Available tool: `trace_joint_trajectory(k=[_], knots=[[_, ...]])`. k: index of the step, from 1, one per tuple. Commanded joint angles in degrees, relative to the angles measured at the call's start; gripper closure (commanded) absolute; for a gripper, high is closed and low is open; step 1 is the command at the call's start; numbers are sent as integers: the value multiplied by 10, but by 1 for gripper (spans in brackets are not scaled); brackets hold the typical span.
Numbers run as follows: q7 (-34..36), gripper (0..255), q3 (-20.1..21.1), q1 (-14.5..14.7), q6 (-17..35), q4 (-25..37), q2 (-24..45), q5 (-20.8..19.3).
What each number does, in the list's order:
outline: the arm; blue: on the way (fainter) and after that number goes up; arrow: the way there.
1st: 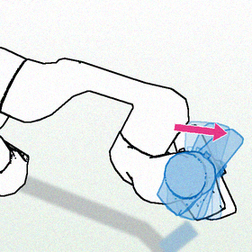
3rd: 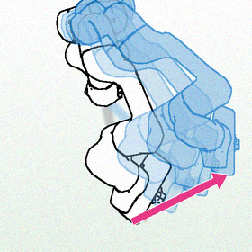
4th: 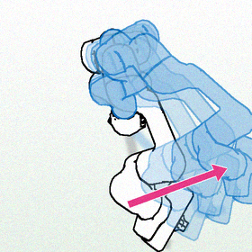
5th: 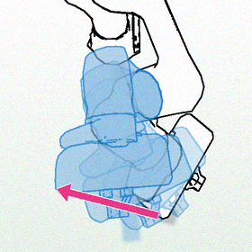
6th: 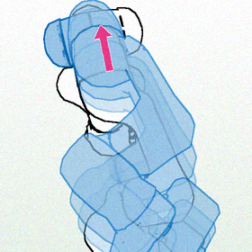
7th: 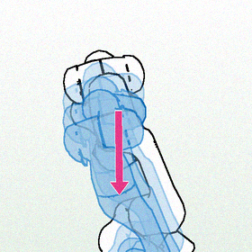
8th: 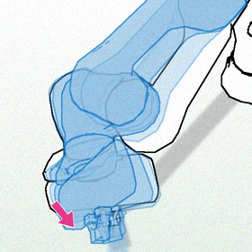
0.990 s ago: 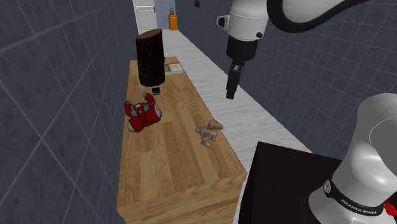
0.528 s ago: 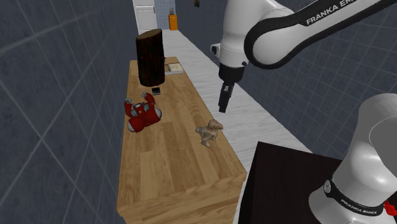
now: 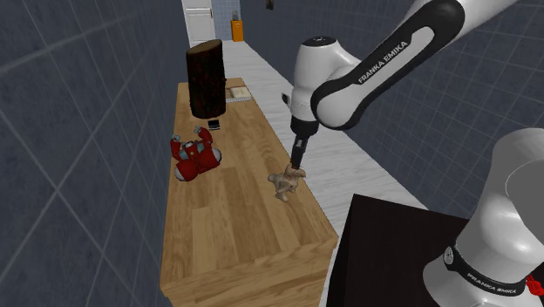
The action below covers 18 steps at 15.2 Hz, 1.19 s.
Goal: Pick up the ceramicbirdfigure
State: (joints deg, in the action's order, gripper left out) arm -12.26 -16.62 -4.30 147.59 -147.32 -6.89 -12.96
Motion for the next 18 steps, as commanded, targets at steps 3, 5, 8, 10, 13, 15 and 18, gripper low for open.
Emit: trace_joint_trajectory(k=[3, 5, 8, 10, 13, 15, 18], knots=[[-40, 0, -13, -4, 69, 30, 96, 35], [-41, 0, -12, -6, 78, 29, 105, 38], [-45, 0, -10, -7, 103, 27, 129, 46], [-49, 0, -8, -8, 120, 27, 146, 53], [-52, 0, -5, -10, 133, 27, 159, 58], [-50, 255, -5, -9, 133, 25, 158, 57], [-50, 255, -5, -9, 133, 25, 158, 57]])
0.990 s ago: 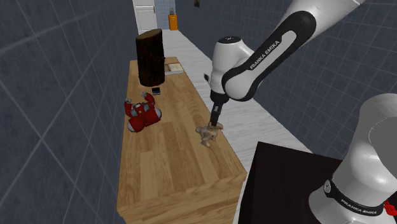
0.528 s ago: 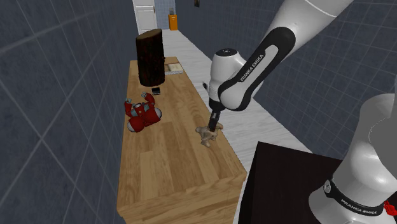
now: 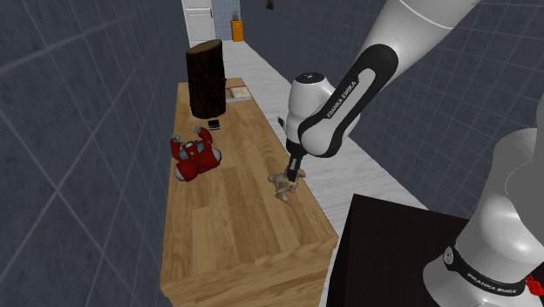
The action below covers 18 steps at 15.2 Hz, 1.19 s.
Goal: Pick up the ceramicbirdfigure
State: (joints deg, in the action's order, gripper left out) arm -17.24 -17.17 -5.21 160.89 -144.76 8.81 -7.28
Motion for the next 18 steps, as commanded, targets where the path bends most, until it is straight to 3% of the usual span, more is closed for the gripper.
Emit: trace_joint_trajectory(k=[1, 5, 18], knots=[[0, 255, 0, 0, 0, 0, 1, 0], [-2, 255, 0, -1, 0, 1, 2, 1], [14, 255, -7, 5, -110, 12, -100, -33]])
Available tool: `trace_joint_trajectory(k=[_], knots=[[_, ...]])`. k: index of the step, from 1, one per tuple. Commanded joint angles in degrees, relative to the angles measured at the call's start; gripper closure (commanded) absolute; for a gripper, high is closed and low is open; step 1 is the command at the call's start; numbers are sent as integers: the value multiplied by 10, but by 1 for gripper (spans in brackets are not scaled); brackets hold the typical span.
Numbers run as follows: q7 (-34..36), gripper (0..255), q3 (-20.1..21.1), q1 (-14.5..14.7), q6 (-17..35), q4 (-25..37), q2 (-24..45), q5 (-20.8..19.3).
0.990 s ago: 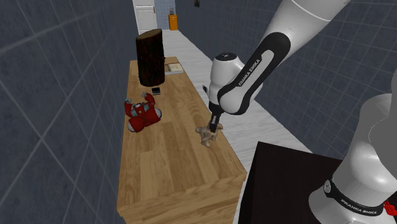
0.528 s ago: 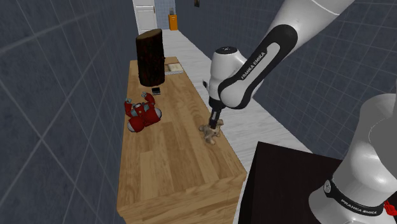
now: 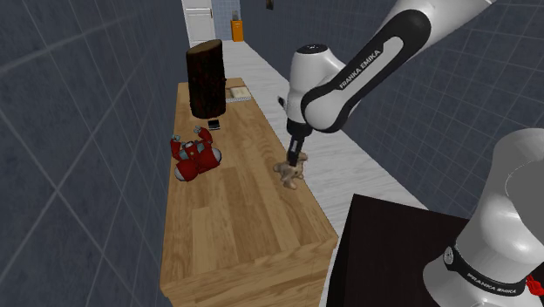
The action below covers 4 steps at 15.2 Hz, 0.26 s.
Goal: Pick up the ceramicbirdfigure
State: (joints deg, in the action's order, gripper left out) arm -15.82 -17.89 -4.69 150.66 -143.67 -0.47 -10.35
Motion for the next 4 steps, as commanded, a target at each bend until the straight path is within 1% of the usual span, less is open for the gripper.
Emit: trace_joint_trajectory(k=[1, 2, 4], knots=[[1, 255, 0, 0, -16, 3, -14, -3], [1, 255, 0, 0, -25, 5, -21, -5], [1, 255, 0, 0, -26, 5, -22, -5]])
